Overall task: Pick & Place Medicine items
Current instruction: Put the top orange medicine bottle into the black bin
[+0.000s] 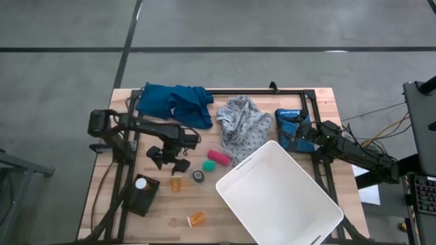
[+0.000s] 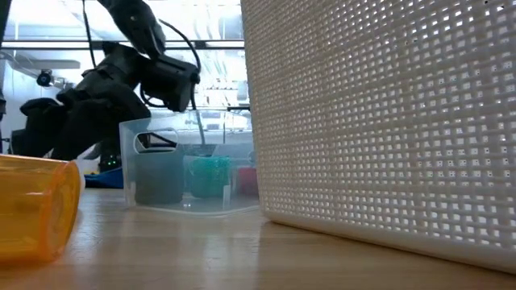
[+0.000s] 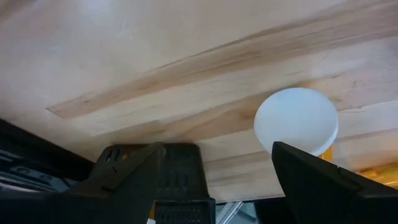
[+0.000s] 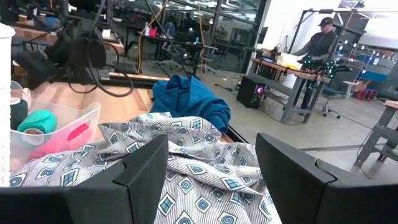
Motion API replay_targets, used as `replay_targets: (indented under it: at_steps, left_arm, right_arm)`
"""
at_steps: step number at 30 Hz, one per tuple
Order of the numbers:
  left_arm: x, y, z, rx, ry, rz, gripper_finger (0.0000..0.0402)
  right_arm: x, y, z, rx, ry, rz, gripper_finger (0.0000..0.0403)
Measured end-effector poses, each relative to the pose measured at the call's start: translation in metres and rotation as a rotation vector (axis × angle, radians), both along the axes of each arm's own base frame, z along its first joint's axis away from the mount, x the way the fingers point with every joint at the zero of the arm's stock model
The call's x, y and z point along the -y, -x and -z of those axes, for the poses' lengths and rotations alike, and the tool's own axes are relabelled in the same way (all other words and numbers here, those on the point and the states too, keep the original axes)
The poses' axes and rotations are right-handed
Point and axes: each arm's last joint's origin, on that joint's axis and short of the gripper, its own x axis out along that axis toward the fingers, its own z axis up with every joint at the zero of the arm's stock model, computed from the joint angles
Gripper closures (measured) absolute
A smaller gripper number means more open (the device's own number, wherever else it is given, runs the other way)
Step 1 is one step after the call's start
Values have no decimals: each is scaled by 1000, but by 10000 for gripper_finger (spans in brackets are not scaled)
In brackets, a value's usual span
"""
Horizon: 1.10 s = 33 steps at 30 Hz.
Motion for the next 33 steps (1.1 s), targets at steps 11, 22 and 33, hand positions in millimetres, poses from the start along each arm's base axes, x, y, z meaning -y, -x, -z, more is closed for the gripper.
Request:
replay_targets:
  at_steps: [11,22,33]
  left_arm:
    - [-1,-1,-20,91,-70,-68,94]
    - [0,-15,-15,142,-27,-115,94]
    - [9,-15,-14,126,-30,-128,94]
  right_arm:
    - [0,0,0,0,2,0,163]
    - [0,0,0,-1,1,0,163]
    - [0,0,0,0,1,0,163]
